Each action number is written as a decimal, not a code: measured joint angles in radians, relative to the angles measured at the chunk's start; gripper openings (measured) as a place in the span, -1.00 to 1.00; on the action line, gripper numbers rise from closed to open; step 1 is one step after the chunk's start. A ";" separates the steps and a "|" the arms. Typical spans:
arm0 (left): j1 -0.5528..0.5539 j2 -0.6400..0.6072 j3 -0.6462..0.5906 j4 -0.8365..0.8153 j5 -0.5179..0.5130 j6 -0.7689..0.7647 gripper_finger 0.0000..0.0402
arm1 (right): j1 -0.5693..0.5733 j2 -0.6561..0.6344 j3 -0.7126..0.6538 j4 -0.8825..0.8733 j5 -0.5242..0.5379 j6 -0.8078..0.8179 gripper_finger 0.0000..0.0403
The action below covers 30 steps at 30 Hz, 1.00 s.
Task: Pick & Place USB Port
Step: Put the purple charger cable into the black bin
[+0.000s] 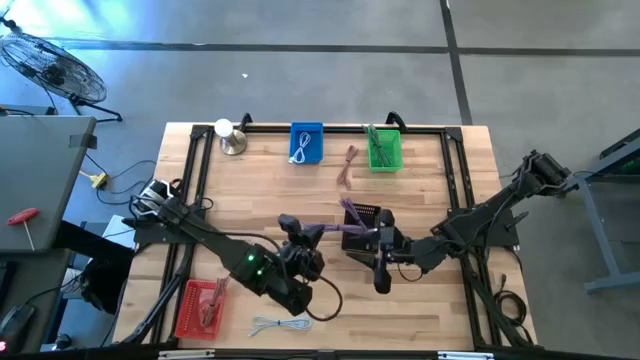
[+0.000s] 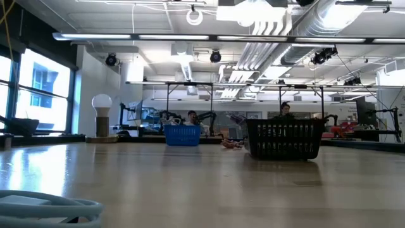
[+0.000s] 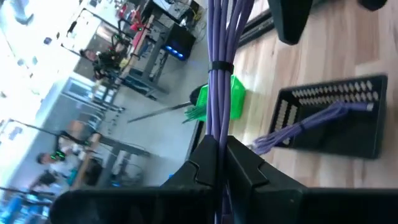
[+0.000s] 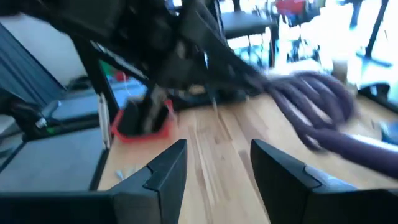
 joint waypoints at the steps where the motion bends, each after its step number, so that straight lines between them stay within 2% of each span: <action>1: 0.000 0.000 0.000 0.012 0.004 -0.011 -0.97 | 0.000 0.000 0.000 0.029 0.000 -0.030 -0.16; 6: 0.000 0.000 0.000 0.127 0.083 0.022 -0.97 | 0.000 0.000 0.000 0.090 -0.020 -0.138 -0.16; 11: 0.000 0.000 0.000 0.253 0.179 0.098 -0.97 | 0.000 0.000 0.000 0.087 -0.016 -0.161 -0.16; 20: 0.001 -0.001 0.000 0.363 0.349 0.105 -0.97 | 0.001 0.000 0.000 0.089 -0.027 -0.169 -0.16; 25: 0.000 -0.001 0.000 0.389 0.384 0.108 -0.97 | 0.000 0.000 0.000 0.091 -0.077 -0.182 -0.16; 30: 0.000 -0.001 0.000 0.395 0.406 0.108 -0.97 | 0.000 0.000 0.000 0.097 -0.083 -0.187 -0.22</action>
